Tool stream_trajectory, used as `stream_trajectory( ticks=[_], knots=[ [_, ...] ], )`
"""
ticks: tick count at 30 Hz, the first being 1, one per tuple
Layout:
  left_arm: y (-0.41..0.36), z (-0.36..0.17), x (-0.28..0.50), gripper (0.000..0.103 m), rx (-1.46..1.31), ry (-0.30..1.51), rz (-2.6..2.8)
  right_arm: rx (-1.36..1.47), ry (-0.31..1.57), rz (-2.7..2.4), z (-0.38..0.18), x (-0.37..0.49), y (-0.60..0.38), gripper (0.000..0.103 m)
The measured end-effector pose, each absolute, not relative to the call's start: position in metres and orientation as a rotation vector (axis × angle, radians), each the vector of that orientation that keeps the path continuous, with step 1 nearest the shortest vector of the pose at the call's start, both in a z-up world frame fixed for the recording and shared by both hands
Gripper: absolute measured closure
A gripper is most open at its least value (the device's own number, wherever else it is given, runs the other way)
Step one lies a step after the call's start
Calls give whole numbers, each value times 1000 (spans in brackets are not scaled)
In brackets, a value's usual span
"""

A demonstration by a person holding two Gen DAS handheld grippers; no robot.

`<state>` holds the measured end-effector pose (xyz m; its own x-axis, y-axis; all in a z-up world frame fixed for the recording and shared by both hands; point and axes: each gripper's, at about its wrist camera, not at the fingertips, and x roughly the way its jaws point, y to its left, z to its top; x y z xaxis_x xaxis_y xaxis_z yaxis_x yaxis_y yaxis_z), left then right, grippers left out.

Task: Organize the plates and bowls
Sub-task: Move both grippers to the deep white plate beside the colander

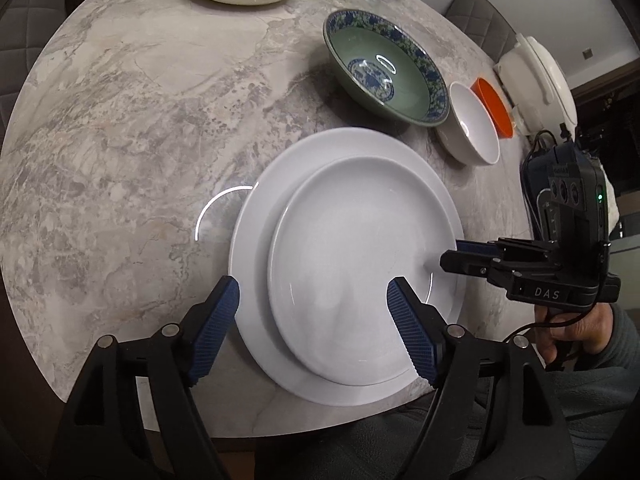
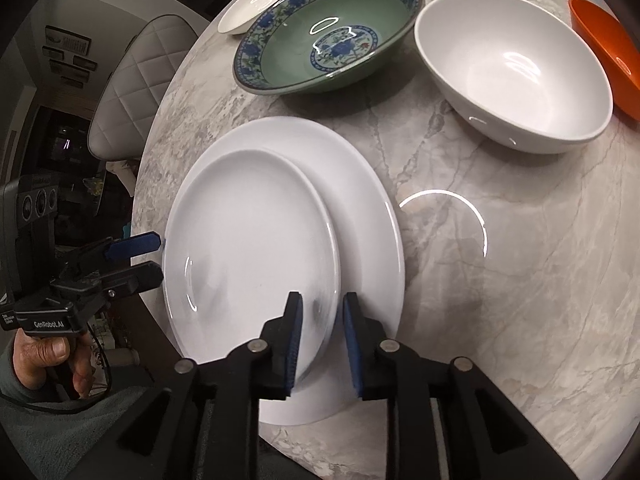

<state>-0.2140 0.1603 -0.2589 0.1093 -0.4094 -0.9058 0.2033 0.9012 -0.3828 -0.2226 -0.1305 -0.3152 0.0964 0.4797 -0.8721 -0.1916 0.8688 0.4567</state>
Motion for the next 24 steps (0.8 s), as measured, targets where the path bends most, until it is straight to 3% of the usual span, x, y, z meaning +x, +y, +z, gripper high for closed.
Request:
stream_trajectory(
  ticks=[2,5,6,7,9,14,16,18,24],
  knots=[
    [172,-249,-206,28,-237,1365,-462,257,1376,508,-309,-224,-134,59],
    [200,-233,-180,28,-392,1319,-487,271,1327,528,-290,-223,-145,59],
    [210,-228,-168,22,-440,1295,-492,305,1301,542,-280,-219,-151,57],
    [217,-223,-155,10,-469,1274,-490,340,1271,553,-270,-213,-158,56],
    [230,-213,-128,0,-494,1243,-492,400,1190,563,-244,-193,-174,45],
    [258,-191,-57,0,-464,1159,-429,514,1023,588,-182,-120,-202,19],
    [264,-186,-30,0,-442,1129,-381,556,995,619,-166,-86,-201,14],
    [267,-188,0,0,-460,1132,-369,571,983,639,-157,-52,-196,0],
    [255,-224,77,0,-423,1184,-302,509,1040,660,-181,36,-139,0]
  ],
)
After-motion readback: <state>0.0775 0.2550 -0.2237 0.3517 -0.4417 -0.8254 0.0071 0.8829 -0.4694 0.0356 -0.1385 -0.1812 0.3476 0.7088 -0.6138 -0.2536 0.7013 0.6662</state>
